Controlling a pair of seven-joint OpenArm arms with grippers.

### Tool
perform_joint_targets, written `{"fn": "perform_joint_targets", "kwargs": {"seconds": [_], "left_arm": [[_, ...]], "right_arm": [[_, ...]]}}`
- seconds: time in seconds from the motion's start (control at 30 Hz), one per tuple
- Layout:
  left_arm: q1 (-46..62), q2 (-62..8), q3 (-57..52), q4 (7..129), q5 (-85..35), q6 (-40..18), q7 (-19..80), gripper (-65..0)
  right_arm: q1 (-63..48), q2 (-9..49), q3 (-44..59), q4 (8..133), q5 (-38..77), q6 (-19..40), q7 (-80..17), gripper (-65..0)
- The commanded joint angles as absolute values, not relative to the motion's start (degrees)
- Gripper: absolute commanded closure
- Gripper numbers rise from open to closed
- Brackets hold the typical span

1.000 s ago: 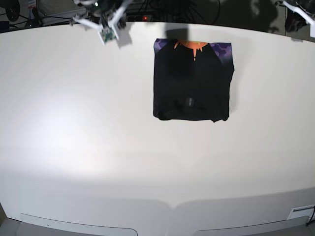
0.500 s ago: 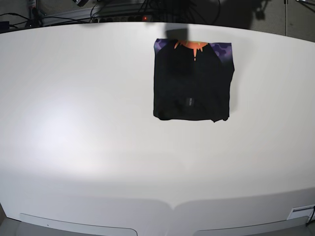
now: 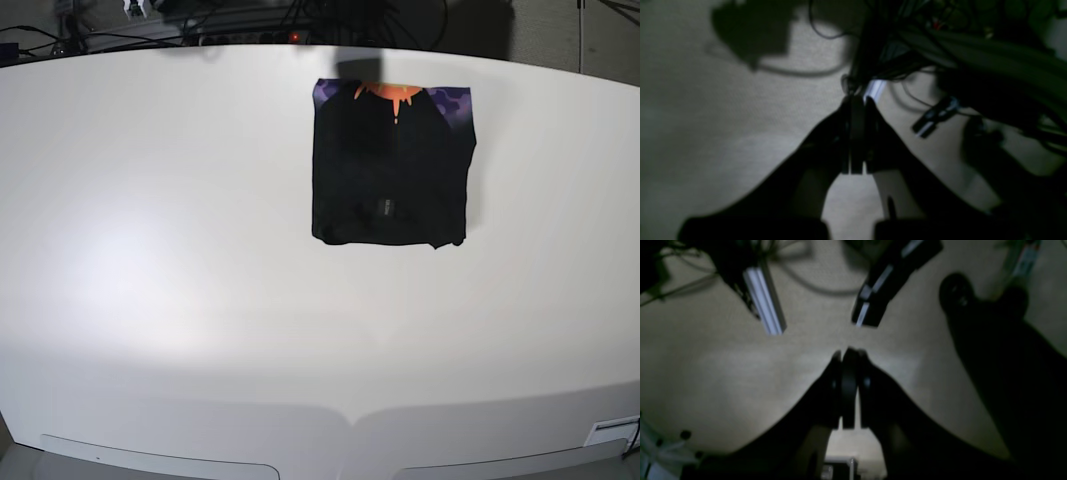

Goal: Fold the T-shirt properly

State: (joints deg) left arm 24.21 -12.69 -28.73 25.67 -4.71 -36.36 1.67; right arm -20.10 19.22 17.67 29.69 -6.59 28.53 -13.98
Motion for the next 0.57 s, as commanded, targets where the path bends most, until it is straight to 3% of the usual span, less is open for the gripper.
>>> {"fn": "perform_joint_targets", "kwargs": {"seconds": [0.0,0.23,0.53], "left_arm": [[23.3,-12.8,-28.8,24.2,-3.7,-35.9,1.7,0.0],[15.8,-7.7,-28.8,17.4,2.2,-24.8,1.2,0.0],[14.2,-6.5,-28.8,17.4,3.0,-23.7,2.1,0.0]], "right_arm": [[-18.3,20.0,17.9,27.2,-7.6,28.7,-12.6,0.0],[-8.9,18.2,14.3,16.8,-9.0,28.7,-10.3,0.0],[-7.6,16.4,-0.3,16.9,-3.8,23.9,-8.7,0.0]]}}
